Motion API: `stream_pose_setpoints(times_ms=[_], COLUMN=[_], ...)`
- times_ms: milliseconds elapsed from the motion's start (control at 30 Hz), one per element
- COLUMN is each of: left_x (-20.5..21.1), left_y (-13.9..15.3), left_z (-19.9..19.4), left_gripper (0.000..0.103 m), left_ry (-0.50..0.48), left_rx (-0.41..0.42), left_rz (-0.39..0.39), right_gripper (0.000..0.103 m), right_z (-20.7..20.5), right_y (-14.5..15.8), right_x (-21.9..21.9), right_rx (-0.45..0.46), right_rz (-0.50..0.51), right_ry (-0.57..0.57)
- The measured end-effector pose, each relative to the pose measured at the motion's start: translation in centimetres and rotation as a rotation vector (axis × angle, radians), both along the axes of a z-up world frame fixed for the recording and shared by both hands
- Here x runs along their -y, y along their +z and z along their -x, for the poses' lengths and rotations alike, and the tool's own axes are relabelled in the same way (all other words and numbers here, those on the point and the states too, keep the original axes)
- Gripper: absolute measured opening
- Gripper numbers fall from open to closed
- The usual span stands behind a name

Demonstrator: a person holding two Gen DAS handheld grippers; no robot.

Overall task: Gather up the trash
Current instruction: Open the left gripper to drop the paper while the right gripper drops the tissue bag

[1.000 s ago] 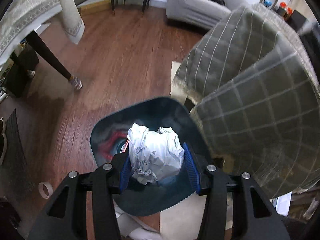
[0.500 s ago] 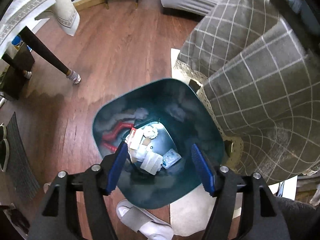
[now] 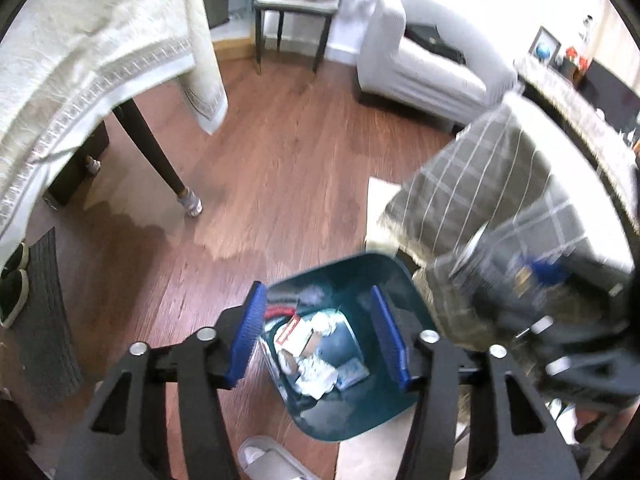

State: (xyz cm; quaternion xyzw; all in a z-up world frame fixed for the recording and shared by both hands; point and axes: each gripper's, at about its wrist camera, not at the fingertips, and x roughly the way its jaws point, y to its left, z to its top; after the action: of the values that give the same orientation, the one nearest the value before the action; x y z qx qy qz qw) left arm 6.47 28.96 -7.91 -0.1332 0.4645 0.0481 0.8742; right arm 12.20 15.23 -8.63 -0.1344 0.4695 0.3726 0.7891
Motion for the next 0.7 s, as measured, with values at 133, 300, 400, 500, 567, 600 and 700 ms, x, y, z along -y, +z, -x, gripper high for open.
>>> stream_pose_setpoints(times_ms=[133,300,400,500,567,600,700], left_x=[-0.8,-0.3,-0.1,0.1,0.3,0.3,0.7], left_y=[1.8,3.2,4.0,5.0,6.0,6.3,7.2], left_z=[0.1,-0.1,0.1,0.0,0.1,0.1,0.1], left_gripper=[0.043,0.037,0.036,0.036,0.037,0.037,0.037], left_ry=[0.012,0.007,0.005,0.002,-0.002,-0.003,-0.007], left_rx=[0.041,0.079,0.101,0.121,0.143,0.152,0.176], left_rz=[0.027,0.055,0.061,0.060,0.070,0.075,0.074], right_gripper=[0.051,0.051,0.051,0.052,0.053,0.056,0.066], right_z=[0.3,0.8,1.1,1.3,1.6,1.7,2.4], right_y=[-2.2,-5.3,-7.4,-9.1,-10.2,-10.6,-11.8], right_x=[-0.4,-1.2,-1.6,-2.2,-2.5,-2.6,-2.7], right_rx=[-0.045,-0.100,-0.147,-0.168,-0.176,-0.191,-0.213], right_rz=[0.036,0.084,0.111,0.142,0.167,0.175,0.215], right_ry=[0.017,0.049,0.059,0.079,0.090,0.099,0.133])
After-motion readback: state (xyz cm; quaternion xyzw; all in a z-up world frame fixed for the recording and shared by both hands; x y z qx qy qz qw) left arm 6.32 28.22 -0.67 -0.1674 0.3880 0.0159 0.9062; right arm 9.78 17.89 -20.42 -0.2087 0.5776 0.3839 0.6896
